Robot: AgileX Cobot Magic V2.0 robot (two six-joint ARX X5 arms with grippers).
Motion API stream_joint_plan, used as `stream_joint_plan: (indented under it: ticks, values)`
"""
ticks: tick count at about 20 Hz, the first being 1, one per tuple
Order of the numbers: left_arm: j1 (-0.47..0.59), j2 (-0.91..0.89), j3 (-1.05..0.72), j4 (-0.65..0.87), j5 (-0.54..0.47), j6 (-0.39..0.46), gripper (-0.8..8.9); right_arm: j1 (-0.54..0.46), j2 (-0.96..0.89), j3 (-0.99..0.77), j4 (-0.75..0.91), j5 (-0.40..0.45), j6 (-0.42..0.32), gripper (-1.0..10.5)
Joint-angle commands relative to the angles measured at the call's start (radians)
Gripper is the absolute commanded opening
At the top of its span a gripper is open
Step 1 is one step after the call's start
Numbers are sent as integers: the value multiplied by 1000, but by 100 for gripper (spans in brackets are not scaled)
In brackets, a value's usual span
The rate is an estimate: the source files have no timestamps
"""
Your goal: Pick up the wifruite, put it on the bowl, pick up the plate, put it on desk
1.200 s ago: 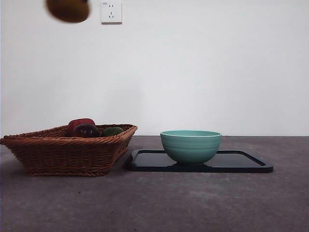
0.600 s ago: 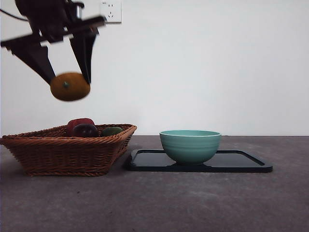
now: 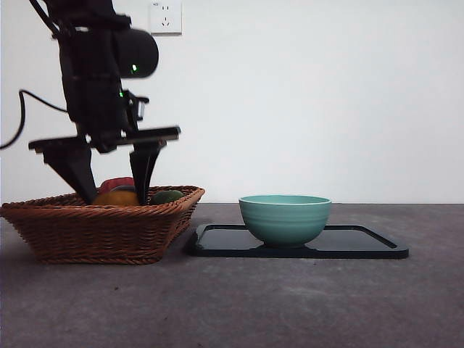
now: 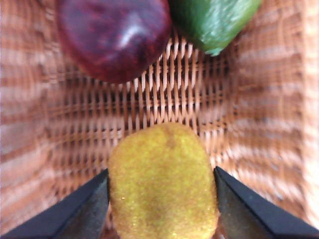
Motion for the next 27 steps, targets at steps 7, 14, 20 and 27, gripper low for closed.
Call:
stream_joint_plan:
  ticks: [7,14,20,27]
  values:
    - [-5,57,12,19,-5,-2,321,5,2,8,4,0,-15,556]
    - [-6,30,76,-23,-4,55,664,5,2,8,4,0,-15,556]
    - [-7,-150,134,-109,-3,117,661,5,2,8,23,1,-15,556]
    - [-77,-490,134,-180,120,222,657,5,2,8,27,0,-15,556]
